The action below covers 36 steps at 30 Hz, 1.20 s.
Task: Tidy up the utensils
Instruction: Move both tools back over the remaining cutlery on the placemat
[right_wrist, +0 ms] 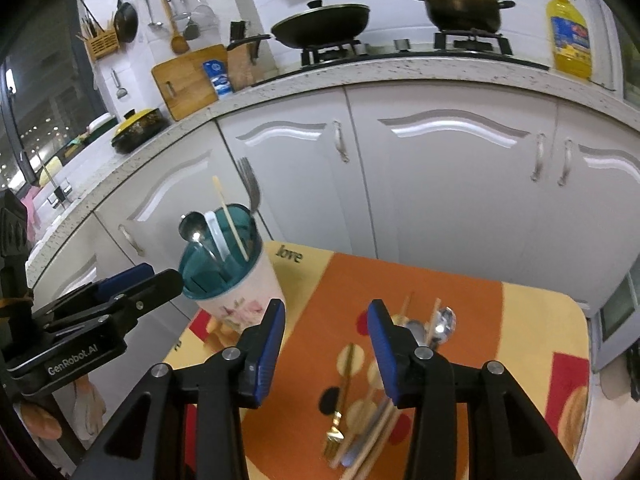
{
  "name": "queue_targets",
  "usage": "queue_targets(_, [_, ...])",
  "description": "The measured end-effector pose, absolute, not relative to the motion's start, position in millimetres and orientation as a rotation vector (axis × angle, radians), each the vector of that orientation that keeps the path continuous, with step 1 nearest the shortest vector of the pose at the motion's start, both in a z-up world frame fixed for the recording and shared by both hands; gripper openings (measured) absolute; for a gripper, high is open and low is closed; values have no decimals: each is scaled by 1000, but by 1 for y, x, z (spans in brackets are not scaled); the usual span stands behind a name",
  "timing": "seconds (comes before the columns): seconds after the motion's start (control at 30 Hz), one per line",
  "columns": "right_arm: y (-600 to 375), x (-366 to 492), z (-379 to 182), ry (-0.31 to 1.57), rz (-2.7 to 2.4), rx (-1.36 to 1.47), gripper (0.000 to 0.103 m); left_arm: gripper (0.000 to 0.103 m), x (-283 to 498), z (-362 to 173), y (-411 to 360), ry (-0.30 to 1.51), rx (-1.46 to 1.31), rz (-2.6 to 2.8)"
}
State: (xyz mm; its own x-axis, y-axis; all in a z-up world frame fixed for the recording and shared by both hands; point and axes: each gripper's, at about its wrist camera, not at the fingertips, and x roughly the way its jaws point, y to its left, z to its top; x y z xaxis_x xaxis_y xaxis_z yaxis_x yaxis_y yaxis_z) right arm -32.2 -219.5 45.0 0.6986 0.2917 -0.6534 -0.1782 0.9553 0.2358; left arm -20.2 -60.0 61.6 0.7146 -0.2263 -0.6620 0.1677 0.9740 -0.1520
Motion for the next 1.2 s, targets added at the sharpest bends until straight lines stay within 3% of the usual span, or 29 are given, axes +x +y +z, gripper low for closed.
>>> queue_targets(0.63, [-284, -78, 26, 772, 132, 220, 42, 57, -32, 52, -87, 790, -115, -309])
queue_targets(1.2, [-307, -63, -36, 896, 137, 294, 42, 57, -17, -15, -101, 981, -154, -352])
